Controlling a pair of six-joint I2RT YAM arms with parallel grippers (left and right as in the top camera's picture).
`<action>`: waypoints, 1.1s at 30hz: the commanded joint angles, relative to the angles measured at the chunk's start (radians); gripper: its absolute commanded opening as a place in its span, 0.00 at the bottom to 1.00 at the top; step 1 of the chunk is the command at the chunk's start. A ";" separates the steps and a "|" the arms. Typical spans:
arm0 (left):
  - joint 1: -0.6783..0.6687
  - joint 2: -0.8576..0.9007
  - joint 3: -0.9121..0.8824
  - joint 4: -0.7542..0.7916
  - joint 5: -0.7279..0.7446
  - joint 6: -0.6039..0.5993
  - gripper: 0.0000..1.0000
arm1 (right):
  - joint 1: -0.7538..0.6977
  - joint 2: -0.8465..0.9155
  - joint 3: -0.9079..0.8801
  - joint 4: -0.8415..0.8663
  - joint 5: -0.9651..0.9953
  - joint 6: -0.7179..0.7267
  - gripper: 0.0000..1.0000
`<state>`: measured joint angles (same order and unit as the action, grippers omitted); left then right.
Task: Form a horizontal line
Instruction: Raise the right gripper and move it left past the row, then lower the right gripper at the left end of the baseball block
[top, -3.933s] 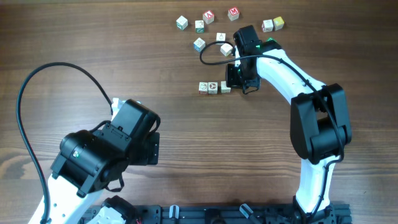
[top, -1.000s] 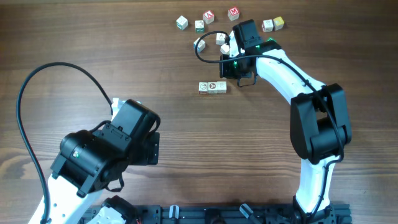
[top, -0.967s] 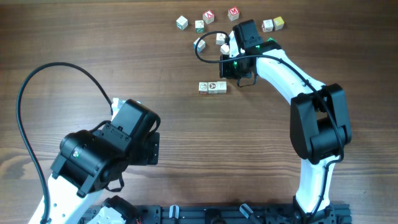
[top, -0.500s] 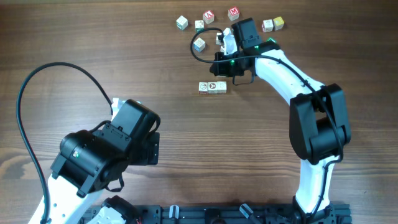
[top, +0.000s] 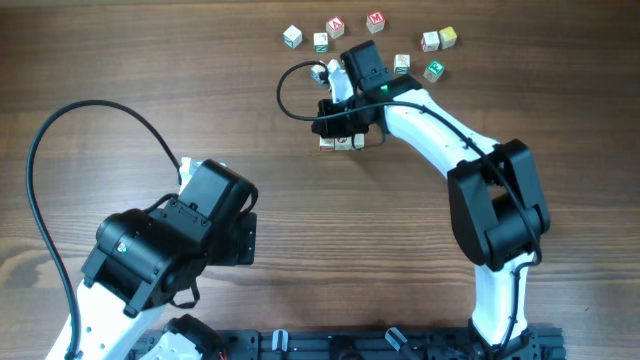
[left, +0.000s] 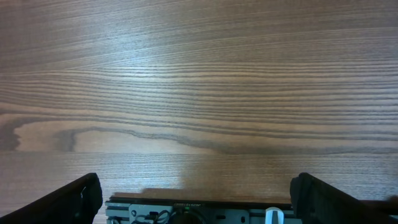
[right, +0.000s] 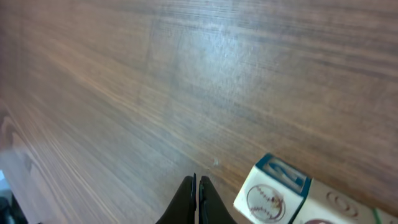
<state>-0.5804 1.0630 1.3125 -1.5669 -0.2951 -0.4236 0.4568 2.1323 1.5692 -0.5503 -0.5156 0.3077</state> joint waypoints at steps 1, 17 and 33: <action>0.004 0.000 -0.005 0.002 -0.016 0.001 1.00 | 0.013 -0.033 0.007 -0.045 0.000 -0.016 0.05; 0.004 0.000 -0.005 0.002 -0.016 0.001 1.00 | 0.080 -0.047 0.007 -0.204 0.264 -0.015 0.05; 0.004 0.000 -0.005 0.002 -0.016 0.001 1.00 | 0.083 -0.049 0.007 -0.319 0.326 0.001 0.05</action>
<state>-0.5804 1.0630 1.3125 -1.5669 -0.2951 -0.4236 0.5362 2.1204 1.5703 -0.8341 -0.2005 0.3084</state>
